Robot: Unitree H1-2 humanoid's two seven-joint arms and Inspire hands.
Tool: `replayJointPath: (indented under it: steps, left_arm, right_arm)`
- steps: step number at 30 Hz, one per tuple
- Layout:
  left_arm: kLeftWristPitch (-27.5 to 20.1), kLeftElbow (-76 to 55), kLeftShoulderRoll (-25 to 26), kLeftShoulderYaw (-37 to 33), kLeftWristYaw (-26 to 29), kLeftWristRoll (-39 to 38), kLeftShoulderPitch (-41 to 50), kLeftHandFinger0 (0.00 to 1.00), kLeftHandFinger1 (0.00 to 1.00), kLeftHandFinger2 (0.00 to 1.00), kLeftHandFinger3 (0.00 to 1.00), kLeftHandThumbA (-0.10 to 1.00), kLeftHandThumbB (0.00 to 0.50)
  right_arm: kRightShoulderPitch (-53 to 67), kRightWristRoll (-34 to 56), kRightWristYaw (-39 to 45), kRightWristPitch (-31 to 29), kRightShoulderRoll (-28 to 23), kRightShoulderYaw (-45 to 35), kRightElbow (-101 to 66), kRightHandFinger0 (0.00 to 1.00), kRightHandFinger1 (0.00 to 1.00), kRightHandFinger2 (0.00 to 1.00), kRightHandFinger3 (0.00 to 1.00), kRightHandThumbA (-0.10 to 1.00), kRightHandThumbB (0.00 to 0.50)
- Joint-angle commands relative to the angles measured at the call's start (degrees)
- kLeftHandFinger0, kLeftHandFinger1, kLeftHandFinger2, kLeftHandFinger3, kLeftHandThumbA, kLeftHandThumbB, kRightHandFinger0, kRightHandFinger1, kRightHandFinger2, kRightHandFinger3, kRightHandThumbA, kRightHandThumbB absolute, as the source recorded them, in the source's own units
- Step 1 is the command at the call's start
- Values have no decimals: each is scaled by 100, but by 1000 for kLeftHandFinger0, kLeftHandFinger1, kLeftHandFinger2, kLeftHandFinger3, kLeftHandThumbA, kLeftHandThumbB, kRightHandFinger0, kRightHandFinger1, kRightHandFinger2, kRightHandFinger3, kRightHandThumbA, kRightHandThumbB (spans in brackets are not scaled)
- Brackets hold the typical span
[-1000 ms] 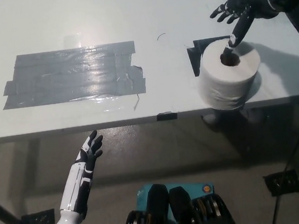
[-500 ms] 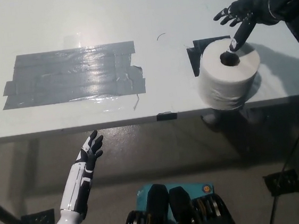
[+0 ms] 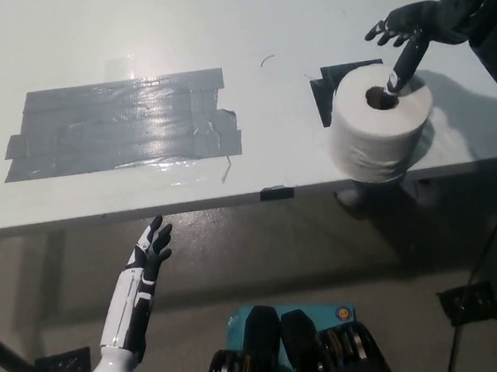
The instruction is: A toilet paper roll is kept on the black spot on the desk infront of the robot and the robot inserts its right thumb into the hole in the centre to grab the roll. Then it passes the roll to a person.
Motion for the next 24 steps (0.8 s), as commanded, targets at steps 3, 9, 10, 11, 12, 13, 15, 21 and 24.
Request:
replayJointPath:
  steps: [3,9,10,11,12,13,15,21,24]
  left_arm:
    - [-25,-226,32,-20,-51,5,-111,1000,1000,1000,1000,1000,81]
    - [3,-211,22,-26,-50,8,-158,1000,1000,1000,1000,1000,98]
    - [12,-210,27,-23,-46,20,-167,1000,1000,1000,1000,1000,101]
    - [9,-207,27,-24,-45,24,-173,1000,1000,1000,1000,1000,103]
    - [3,-203,26,-24,-45,18,-175,1000,1000,1000,1000,1000,104]
    - [6,-203,21,-32,-43,31,-176,1000,1000,1000,1000,1000,105]
    - [-5,-207,16,-42,-52,20,-174,1000,1000,1000,1000,1000,106]
    - [38,-232,19,-66,-61,41,-184,1000,1000,1000,1000,1000,117]
    - [59,-253,32,-64,-67,34,-190,1000,1000,1000,1000,1000,106]
  right_arm:
    - [-412,-322,-38,-237,100,198,12,1000,1000,1000,1000,1000,321]
    - [-341,-339,-20,-457,185,199,38,1000,1000,1000,1000,1000,286]
    - [-347,-293,3,-429,221,151,62,1000,1000,1000,1000,1000,289]
    - [-352,-301,-3,-449,245,153,91,1000,1000,1000,1000,1000,296]
    - [-358,-320,-8,-471,261,165,107,1000,1000,1000,1000,1000,298]
    - [-356,-340,-22,-468,278,179,111,1000,1000,1000,1000,1000,299]
    - [-355,-389,-63,-548,323,214,164,1000,1000,1000,1000,1000,296]
    - [-250,-465,-154,-622,432,227,346,1000,1000,1000,1000,1000,245]
    - [-140,-568,-369,-151,509,246,523,1000,1000,1000,1000,932,272]
